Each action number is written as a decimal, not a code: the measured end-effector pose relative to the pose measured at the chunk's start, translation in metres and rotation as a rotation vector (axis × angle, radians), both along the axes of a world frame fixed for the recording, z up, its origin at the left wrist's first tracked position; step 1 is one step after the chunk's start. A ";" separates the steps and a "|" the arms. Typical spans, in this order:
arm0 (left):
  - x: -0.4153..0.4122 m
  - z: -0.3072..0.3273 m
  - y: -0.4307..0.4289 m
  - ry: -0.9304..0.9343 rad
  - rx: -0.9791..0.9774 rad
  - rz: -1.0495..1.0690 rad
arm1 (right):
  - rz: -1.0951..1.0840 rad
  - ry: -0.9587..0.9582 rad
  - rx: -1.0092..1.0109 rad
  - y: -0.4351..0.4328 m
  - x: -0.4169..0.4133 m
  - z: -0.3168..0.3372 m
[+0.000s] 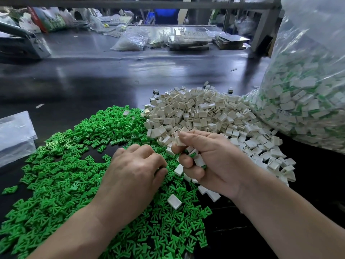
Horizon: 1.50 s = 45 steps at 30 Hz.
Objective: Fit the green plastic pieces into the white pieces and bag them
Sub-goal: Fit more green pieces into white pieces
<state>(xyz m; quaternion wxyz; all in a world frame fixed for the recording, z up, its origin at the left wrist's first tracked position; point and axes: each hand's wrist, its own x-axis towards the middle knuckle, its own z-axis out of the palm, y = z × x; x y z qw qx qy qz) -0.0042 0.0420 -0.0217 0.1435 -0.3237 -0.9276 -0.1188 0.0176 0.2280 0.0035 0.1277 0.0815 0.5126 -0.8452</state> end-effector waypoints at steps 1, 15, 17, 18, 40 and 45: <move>0.000 0.000 0.001 0.015 0.024 0.008 | -0.002 -0.003 0.018 0.000 0.000 0.000; 0.003 0.010 -0.002 -0.899 1.352 0.007 | 0.083 0.168 0.247 -0.010 0.005 -0.006; 0.004 0.009 -0.002 -0.894 1.363 -0.008 | 0.079 0.198 0.301 -0.012 0.006 -0.006; 0.004 0.008 -0.002 -0.892 1.369 -0.011 | 0.082 0.210 0.322 -0.013 0.007 -0.006; 0.019 0.003 0.010 -0.844 1.429 -0.026 | 0.013 0.225 0.283 -0.031 0.018 -0.005; 0.017 0.008 0.010 -0.934 1.441 -0.056 | 0.032 0.223 0.275 -0.030 0.020 -0.001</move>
